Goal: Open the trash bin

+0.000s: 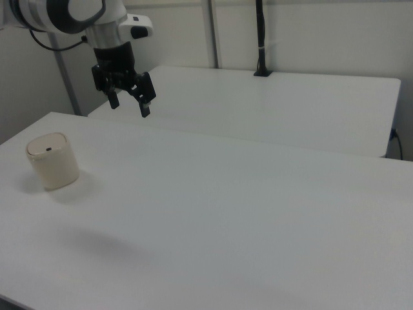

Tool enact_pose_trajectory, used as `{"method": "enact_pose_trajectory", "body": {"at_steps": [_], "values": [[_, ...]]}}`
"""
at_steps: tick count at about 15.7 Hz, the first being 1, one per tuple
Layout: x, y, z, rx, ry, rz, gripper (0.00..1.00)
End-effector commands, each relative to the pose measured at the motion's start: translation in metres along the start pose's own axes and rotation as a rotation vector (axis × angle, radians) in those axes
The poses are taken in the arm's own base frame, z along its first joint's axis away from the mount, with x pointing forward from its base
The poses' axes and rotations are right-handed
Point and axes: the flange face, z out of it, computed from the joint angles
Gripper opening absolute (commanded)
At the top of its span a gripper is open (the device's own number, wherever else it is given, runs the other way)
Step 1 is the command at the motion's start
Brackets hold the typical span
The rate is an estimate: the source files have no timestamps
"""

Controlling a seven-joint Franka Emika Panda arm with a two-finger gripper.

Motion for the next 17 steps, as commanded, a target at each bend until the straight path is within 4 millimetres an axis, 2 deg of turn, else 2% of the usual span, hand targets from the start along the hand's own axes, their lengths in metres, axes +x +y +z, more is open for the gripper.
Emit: {"method": "enact_pose_trajectory", "body": {"at_steps": [1, 11, 13, 15, 17], "values": [[-0.003, -0.001, 0.0, -0.01, 0.018, -0.022, 1.0], [-0.001, -0.005, 0.002, 0.003, 0.015, -0.027, 1.0], [0.001, -0.024, 0.008, 0.002, 0.006, -0.049, 0.99], [0.001, -0.032, 0.002, 0.003, 0.015, -0.053, 0.99], [0.0, -0.053, 0.001, 0.007, 0.018, -0.087, 0.98]]}}
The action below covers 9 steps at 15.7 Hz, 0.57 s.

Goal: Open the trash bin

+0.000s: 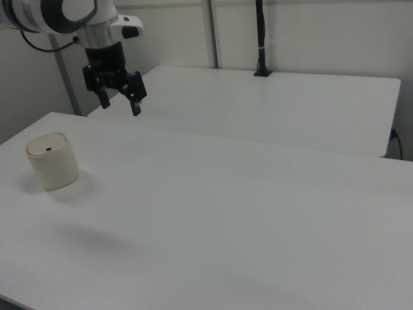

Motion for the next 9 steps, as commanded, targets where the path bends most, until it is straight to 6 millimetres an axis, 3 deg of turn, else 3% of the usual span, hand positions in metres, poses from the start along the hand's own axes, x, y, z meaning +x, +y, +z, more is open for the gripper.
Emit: {"method": "enact_pose_trajectory", "body": {"at_steps": [1, 2, 5, 7, 9], "values": [[0.001, -0.032, -0.004, 0.005, 0.029, -0.045, 0.97], [0.001, -0.04, -0.004, 0.009, 0.031, -0.044, 0.92], [0.002, -0.09, -0.002, 0.018, 0.032, -0.001, 0.75], [0.005, -0.123, 0.006, 0.023, 0.036, 0.042, 0.52], [0.007, -0.155, 0.012, 0.041, 0.065, 0.1, 0.22]]}}
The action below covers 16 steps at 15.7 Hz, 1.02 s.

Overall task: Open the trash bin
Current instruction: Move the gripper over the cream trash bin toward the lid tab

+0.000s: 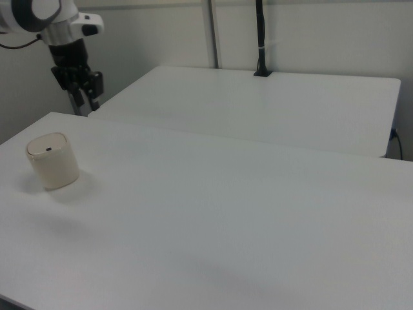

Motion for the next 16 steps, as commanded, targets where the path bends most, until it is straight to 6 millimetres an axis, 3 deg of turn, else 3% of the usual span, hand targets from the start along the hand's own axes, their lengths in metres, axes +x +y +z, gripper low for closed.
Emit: {"method": "enact_pose_trajectory", "body": {"at_steps": [1, 2, 6, 9, 12, 16], "values": [[0.009, -0.06, 0.018, 0.028, 0.045, 0.118, 0.08], [0.01, -0.078, 0.025, 0.036, 0.055, 0.145, 0.0], [0.009, -0.139, 0.056, 0.057, 0.082, 0.22, 0.0], [0.013, -0.17, 0.079, 0.083, 0.101, 0.296, 0.0], [0.01, -0.204, 0.121, 0.068, 0.083, 0.288, 0.0], [0.005, -0.232, 0.159, 0.063, 0.059, 0.282, 0.0]]}}
